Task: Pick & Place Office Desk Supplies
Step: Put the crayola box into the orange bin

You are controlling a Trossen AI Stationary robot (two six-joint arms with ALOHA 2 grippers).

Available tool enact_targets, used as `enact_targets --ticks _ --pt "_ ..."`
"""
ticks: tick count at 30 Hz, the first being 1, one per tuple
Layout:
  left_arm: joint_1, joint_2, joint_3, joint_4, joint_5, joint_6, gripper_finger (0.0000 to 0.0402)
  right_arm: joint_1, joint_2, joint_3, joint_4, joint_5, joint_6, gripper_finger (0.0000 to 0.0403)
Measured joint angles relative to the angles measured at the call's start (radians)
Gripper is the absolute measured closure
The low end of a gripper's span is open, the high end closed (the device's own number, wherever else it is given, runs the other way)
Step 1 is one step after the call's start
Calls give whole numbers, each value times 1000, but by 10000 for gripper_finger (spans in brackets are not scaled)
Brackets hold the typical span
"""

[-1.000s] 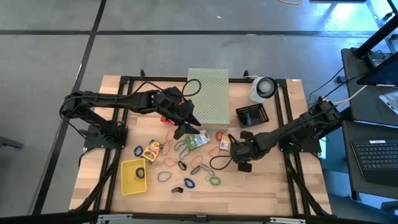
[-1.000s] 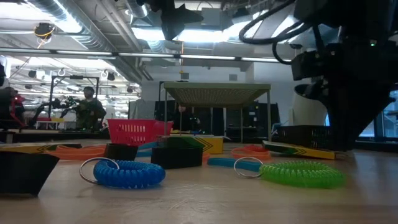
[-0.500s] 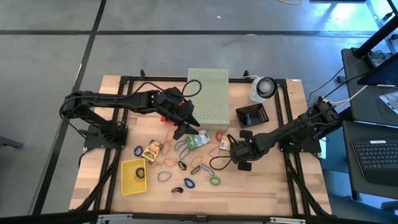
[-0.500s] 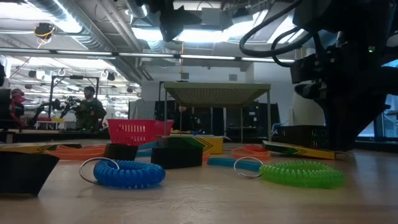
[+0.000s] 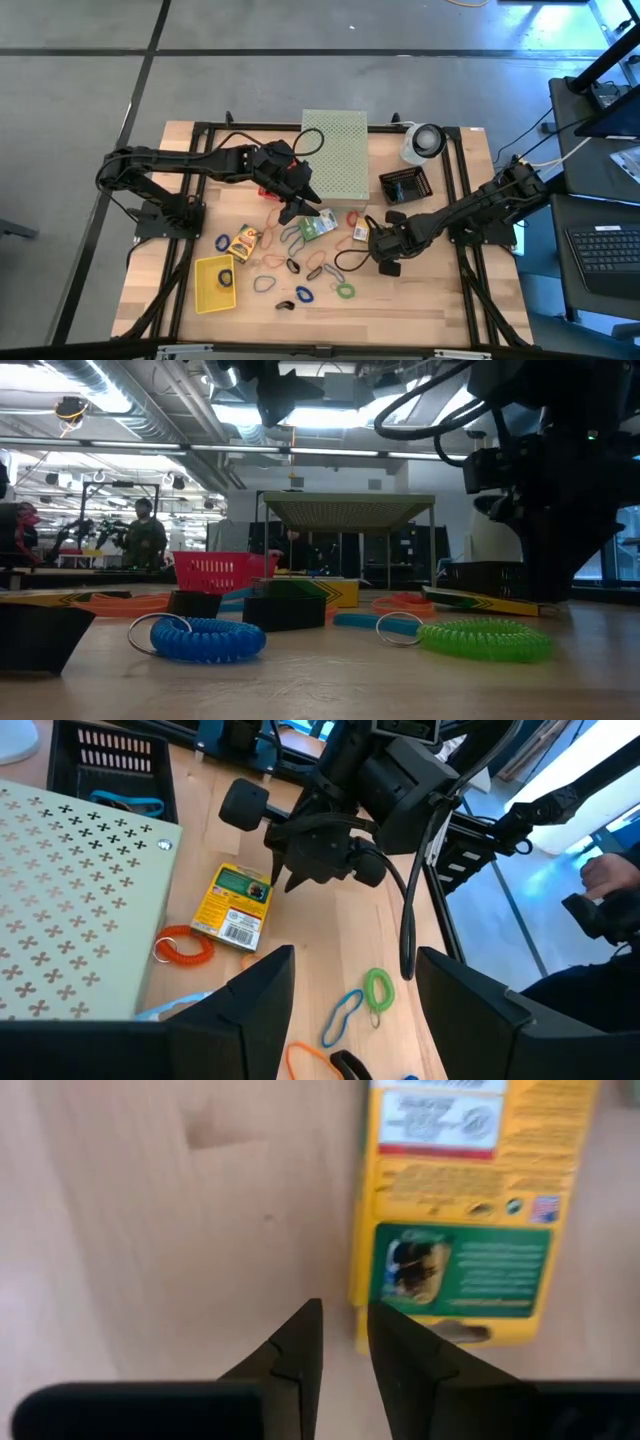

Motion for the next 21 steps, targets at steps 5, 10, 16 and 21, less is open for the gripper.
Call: enact_targets --ticks 5,10,16,21 --pt "0 0 0 -8 2 0 194 0 0 0 -3 -31 17 319" --pt "0 0 0 -28 3 16 194 0 0 0 -15 -28 15 296" --pt "0 0 0 -29 3 24 194 0 0 0 -37 -7 15 230" --pt "0 0 0 -29 3 32 194 -1 2 0 -53 57 -3 196"
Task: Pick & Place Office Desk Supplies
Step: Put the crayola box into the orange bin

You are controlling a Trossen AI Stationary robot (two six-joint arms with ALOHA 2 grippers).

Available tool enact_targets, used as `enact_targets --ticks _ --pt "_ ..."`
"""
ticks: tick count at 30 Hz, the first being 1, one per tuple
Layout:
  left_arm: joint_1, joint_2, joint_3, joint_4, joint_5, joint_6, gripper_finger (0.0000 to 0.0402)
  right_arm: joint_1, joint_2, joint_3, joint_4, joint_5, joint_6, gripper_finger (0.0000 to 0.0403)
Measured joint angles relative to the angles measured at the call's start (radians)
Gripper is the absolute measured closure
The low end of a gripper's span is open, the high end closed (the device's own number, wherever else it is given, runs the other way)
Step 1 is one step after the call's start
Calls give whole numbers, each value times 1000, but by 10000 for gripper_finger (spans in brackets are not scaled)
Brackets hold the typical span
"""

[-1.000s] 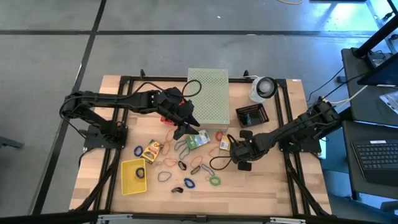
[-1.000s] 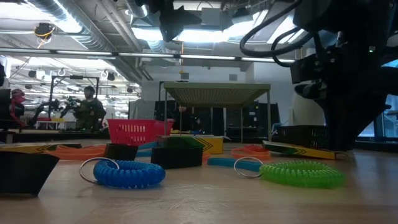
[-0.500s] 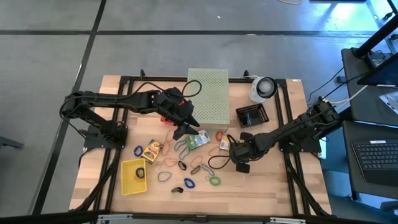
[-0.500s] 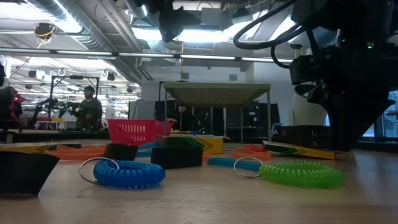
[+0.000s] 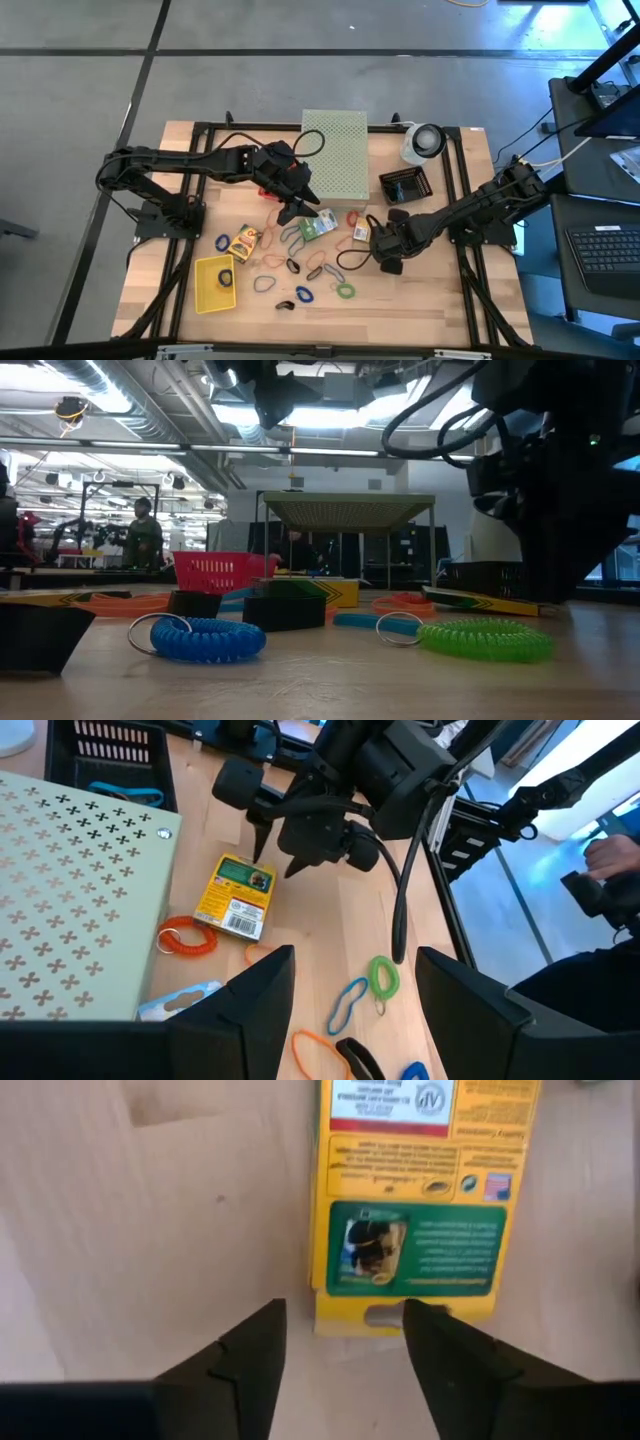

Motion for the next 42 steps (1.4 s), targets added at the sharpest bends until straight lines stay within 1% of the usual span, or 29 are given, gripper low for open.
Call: enact_targets --ticks 2,5,8,12,15,17,20,28,30,32,35,38,40,42 --pt "0 0 0 0 0 1 194 0 13 0 4 4 -9 192" --pt "0 0 0 -1 0 2 194 0 47 0 1 -31 -9 191" --pt "0 0 0 -5 0 2 194 0 69 5 -1 -41 -9 191" --pt "0 0 0 -12 0 -1 194 1 76 5 -1 -7 -9 194" --pt "0 0 0 -15 0 0 194 1 76 4 2 -3 -29 207" --pt "0 0 0 -15 0 0 194 1 77 4 6 -3 -43 223" --pt "0 0 0 -15 0 0 194 2 78 3 15 -6 -62 257" --pt "0 0 0 -15 -1 0 194 2 79 2 35 -48 -69 374" --pt "0 0 0 -15 -1 0 194 2 79 2 41 -62 -85 394" --pt "0 0 0 -15 0 -1 194 1 79 1 46 -71 -88 392" --pt "0 0 0 -18 0 -2 194 0 79 0 47 -79 -78 370" --pt "0 0 0 -18 1 -5 194 -2 79 0 47 -117 -71 347" --pt "0 0 0 -18 7 -5 194 -3 79 0 51 -152 -34 331" --pt "0 0 0 -18 16 -6 194 -3 79 1 55 -161 17 311"
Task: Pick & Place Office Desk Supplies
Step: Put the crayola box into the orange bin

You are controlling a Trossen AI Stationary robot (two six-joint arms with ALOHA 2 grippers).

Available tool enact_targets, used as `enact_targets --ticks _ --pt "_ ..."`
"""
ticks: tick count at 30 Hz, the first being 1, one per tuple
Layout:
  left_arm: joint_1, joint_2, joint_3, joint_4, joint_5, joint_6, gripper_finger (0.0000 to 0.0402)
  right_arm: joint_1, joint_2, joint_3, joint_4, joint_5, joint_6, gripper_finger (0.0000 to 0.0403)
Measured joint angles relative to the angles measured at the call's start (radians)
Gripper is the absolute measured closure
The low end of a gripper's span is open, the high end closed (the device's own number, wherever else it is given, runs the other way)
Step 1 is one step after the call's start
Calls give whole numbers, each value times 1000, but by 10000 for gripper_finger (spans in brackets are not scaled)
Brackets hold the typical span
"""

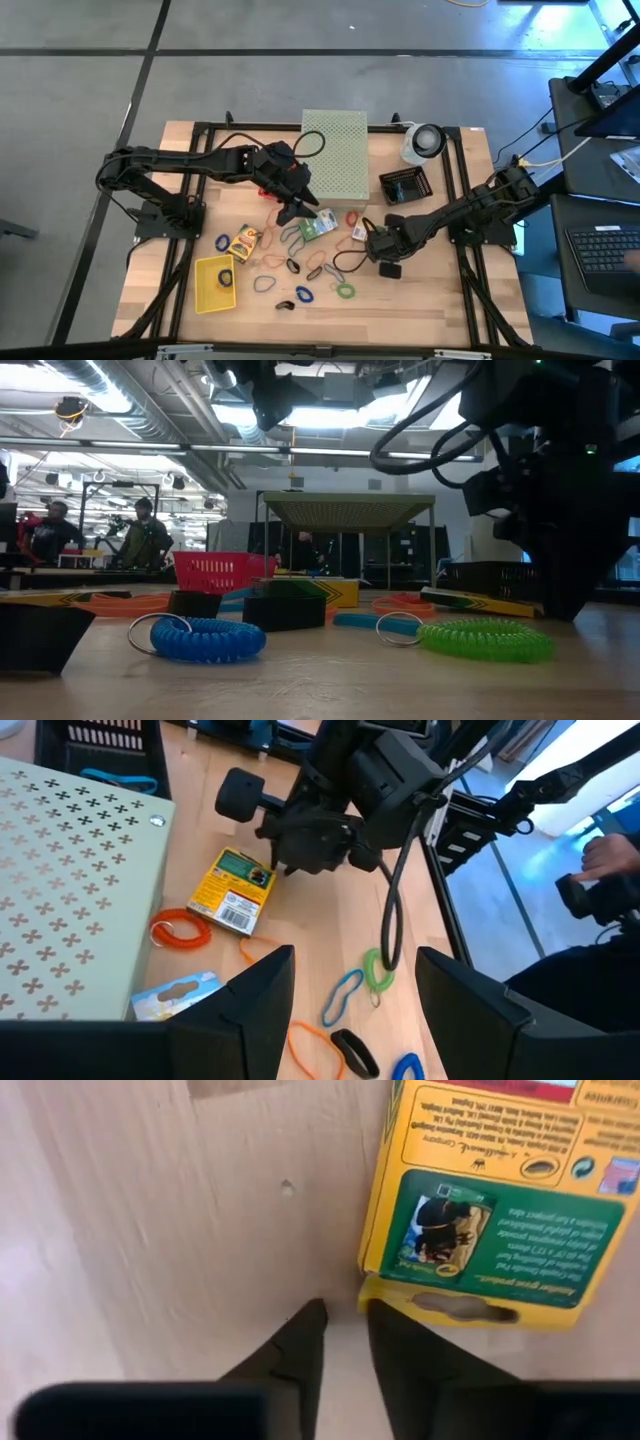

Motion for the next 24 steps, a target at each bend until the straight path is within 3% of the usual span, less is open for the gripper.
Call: enact_targets --ticks 10,16,24 --pt "0 0 0 0 22 4 194 4 -24 -3 15 49 174 223" --pt "0 0 0 0 36 5 194 3 -25 -3 7 103 210 221" --pt "0 0 0 0 36 13 194 3 -26 -3 -1 123 205 249"
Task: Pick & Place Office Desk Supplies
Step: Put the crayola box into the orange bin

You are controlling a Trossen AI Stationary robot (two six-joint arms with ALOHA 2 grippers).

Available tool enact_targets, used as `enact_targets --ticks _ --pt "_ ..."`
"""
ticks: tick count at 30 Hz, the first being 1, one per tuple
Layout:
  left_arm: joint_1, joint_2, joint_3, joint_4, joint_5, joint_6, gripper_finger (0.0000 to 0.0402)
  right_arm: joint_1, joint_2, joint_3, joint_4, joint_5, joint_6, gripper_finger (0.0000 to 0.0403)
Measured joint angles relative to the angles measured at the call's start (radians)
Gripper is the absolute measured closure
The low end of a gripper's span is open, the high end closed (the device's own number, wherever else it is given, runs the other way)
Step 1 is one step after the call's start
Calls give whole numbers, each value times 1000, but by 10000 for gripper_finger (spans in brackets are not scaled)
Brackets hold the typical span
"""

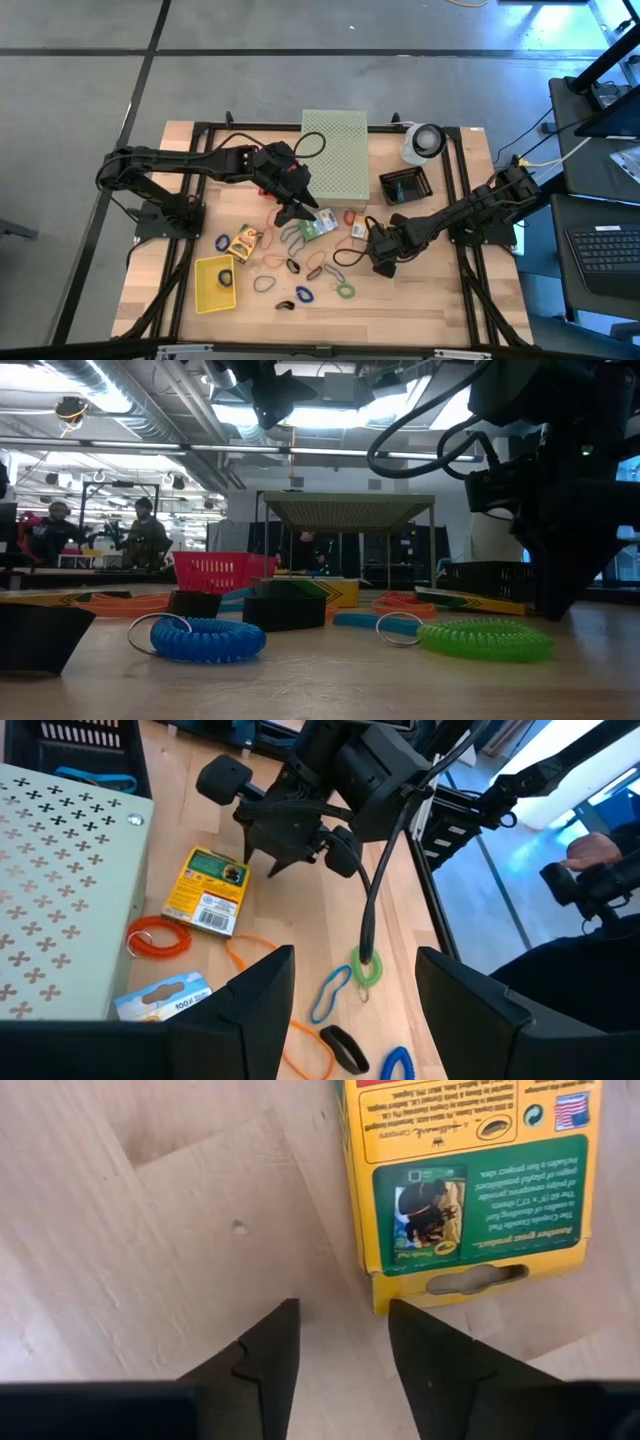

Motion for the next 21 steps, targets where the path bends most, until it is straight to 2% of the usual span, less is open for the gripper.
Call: enact_targets --ticks 10,16,21 --pt "0 0 0 -1 0 12 194 -1 -1 21 -36 58 -86 277" --pt "0 0 0 -1 0 15 194 -1 1 22 -32 65 -100 280" --pt "0 0 0 -2 0 22 194 -2 1 22 -32 122 -112 280"
